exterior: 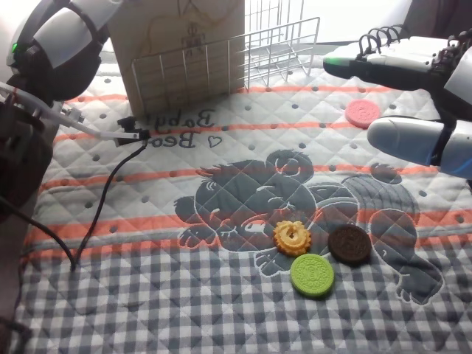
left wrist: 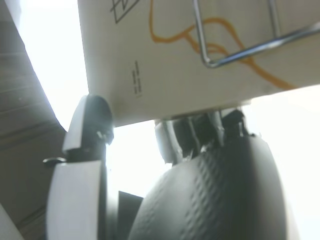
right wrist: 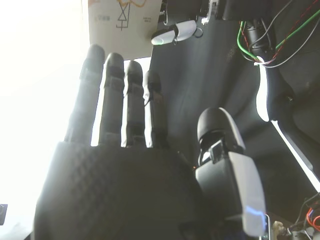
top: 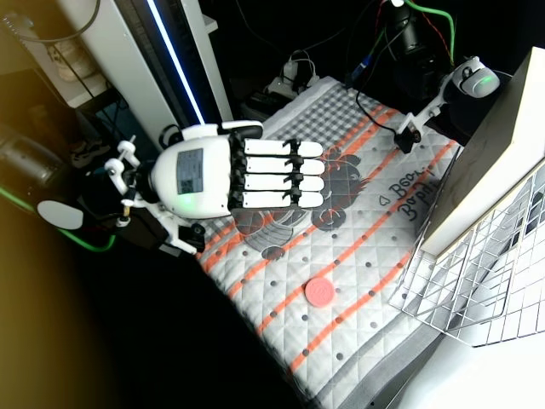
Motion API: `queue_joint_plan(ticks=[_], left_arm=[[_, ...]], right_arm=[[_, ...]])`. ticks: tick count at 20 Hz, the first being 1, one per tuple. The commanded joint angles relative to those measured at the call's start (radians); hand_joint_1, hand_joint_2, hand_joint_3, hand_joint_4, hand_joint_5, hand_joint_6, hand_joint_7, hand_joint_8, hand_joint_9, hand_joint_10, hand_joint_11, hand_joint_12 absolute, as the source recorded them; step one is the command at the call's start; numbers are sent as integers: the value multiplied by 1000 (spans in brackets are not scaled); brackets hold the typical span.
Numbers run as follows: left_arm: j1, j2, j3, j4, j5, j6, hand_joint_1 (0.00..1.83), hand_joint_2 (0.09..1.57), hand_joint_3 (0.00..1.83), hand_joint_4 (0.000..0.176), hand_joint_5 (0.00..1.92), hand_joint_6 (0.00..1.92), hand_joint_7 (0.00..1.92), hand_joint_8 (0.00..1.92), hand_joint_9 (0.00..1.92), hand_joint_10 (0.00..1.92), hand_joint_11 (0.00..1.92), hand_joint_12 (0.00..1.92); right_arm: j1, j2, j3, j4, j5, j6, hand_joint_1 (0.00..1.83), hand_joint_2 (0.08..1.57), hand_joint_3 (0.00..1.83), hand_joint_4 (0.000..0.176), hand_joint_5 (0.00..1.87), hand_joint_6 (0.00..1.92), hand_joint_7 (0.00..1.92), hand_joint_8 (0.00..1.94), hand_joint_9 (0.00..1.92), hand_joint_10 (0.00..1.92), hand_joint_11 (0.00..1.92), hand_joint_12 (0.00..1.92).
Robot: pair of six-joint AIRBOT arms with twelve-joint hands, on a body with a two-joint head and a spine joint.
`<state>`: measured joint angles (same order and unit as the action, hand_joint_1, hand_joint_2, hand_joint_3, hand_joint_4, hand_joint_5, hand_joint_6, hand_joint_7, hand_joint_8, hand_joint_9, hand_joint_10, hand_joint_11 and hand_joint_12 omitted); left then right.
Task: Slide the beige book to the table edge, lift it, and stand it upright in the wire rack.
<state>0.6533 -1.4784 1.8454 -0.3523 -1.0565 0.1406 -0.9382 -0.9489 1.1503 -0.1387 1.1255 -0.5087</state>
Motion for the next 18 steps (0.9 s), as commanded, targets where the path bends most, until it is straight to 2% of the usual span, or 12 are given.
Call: queue_joint_plan(ticks=[1,3,5,6,7,8,9,10,11,12,15,18], left_arm=[[14,11,0,-28,-38,4,1023,1052,0,84,649,3,631,6,626,27,118,1193],[20,17,-11,-28,-45,5,1043,1074,6,63,657,1,686,16,638,28,95,1213],[23,26,-28,-15,-54,5,1074,1109,2,56,706,3,766,31,716,77,59,1292],[22,30,-35,-1,-55,5,1082,1115,0,49,720,1,787,14,652,312,116,1387],[17,34,-40,18,-56,5,1276,1137,6,13,817,14,864,924,601,780,289,1522],[13,37,-43,30,-56,5,1232,1173,3,0,828,933,841,1176,546,1184,365,1670],[3,43,-48,53,-56,4,1235,1169,0,0,919,832,840,1397,570,1481,473,1825],[-4,49,-54,71,-57,4,1156,1116,0,0,989,911,747,1349,599,1631,537,1901],[-10,55,-60,88,-60,4,1223,1152,0,0,994,780,809,1446,615,1671,556,1910],[-16,61,-66,103,-62,4,1158,1118,0,0,990,921,747,1409,639,1708,585,1918],[-19,72,-80,114,-78,4,1230,1185,0,0,946,820,776,1549,619,1754,593,1920],[-14,86,-94,122,-85,5,1159,1118,0,0,972,972,723,1466,642,1754,592,1921]], right_arm=[[6,1,-2,30,128,6,0,1367,0,0,339,3,358,2,373,6,390,26],[6,1,-3,31,128,6,0,1351,0,0,346,5,361,3,381,9,407,33],[6,0,-3,32,128,6,0,1350,0,0,357,9,377,9,390,10,407,32],[6,0,-3,32,128,6,0,1346,0,0,358,8,378,8,389,9,406,32],[5,0,-3,32,128,6,0,1335,0,0,346,3,376,6,393,10,422,38],[5,-1,-3,33,128,6,0,1333,0,0,343,1,376,6,396,10,427,40],[5,-1,-3,34,128,6,0,1345,0,0,342,0,369,2,386,5,412,33],[5,-2,-3,34,128,6,0,1354,0,0,342,0,363,0,378,1,402,29],[5,-2,-3,34,128,6,0,1355,1,0,342,0,361,0,377,1,399,28],[5,-2,-3,35,128,6,0,1359,2,0,338,0,355,0,371,0,392,24],[5,-4,-3,36,128,6,0,1370,5,0,333,1,344,0,356,1,384,20],[5,-5,-3,37,127,6,0,1369,4,0,340,4,344,0,354,0,390,22]])
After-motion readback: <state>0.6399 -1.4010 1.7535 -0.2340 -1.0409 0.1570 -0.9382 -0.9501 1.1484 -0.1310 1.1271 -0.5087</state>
